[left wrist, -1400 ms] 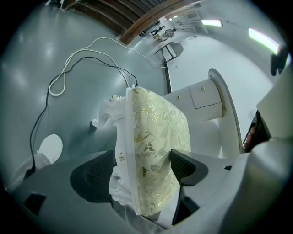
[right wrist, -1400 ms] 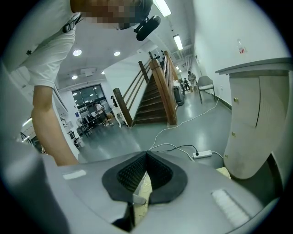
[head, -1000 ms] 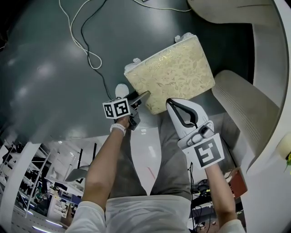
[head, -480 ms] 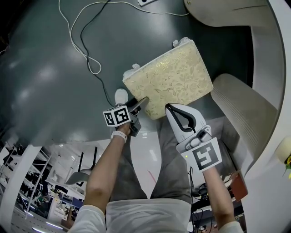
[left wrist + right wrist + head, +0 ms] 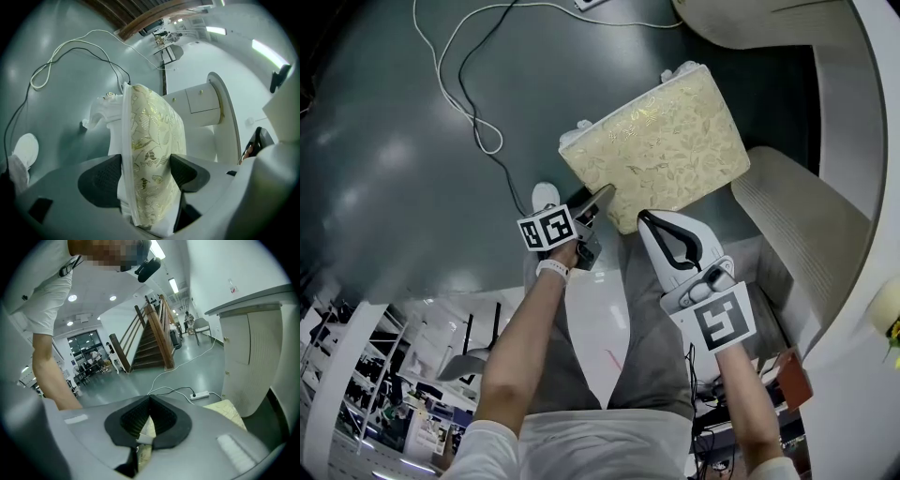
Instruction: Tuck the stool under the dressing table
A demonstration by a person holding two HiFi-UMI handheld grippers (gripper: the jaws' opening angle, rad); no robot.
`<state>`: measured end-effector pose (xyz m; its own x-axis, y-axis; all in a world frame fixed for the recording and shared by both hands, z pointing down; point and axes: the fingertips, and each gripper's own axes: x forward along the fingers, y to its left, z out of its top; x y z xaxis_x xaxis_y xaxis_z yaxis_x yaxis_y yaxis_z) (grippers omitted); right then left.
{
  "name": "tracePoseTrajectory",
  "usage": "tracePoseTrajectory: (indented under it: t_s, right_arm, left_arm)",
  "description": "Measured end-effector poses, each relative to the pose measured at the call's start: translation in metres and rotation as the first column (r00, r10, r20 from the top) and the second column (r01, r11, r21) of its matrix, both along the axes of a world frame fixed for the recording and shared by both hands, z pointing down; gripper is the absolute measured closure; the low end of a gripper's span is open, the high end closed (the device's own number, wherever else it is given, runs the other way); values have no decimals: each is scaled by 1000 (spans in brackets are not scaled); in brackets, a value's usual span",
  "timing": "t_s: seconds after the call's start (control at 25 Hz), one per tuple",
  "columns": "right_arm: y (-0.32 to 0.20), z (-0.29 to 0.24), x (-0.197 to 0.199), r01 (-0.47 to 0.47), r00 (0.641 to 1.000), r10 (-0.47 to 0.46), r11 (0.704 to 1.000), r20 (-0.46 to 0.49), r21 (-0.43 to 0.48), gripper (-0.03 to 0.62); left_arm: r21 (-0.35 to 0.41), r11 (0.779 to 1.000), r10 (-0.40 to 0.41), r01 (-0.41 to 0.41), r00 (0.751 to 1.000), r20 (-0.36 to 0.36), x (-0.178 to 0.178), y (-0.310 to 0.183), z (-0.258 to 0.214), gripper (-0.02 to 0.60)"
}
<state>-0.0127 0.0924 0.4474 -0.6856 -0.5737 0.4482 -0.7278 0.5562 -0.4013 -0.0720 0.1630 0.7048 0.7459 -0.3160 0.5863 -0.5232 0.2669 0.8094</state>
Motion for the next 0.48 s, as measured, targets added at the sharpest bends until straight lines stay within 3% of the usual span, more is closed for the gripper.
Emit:
tracePoseTrajectory:
  t_s: [0.28,0.48]
  right_arm:
    - [10,7,3,-56,998,56,998,-19,-7,583]
    - [14,5,-1,-106,994,106,994,-18,8,583]
  left_arm:
    - [0,1000,17,-17,999,-29,16,-9,2,256]
    - [21,1000,14,-14,1000,-5,11,-12,0,256]
